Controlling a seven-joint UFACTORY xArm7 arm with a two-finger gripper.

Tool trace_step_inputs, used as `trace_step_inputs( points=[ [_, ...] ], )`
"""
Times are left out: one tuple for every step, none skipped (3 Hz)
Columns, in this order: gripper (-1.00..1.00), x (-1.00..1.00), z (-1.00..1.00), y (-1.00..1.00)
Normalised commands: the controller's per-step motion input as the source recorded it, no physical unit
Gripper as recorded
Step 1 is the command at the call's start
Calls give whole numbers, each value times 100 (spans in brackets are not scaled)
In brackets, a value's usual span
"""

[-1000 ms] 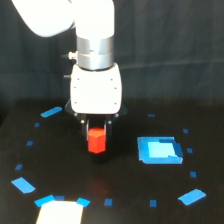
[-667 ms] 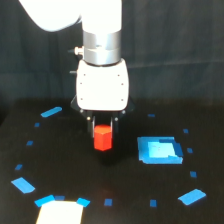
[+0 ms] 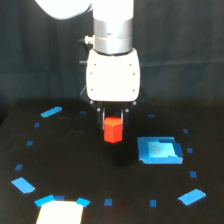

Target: Pick up the red object from the table

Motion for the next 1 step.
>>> trace_step_inputs(
  points=[
    [-100, 16, 89, -22]
  ],
)
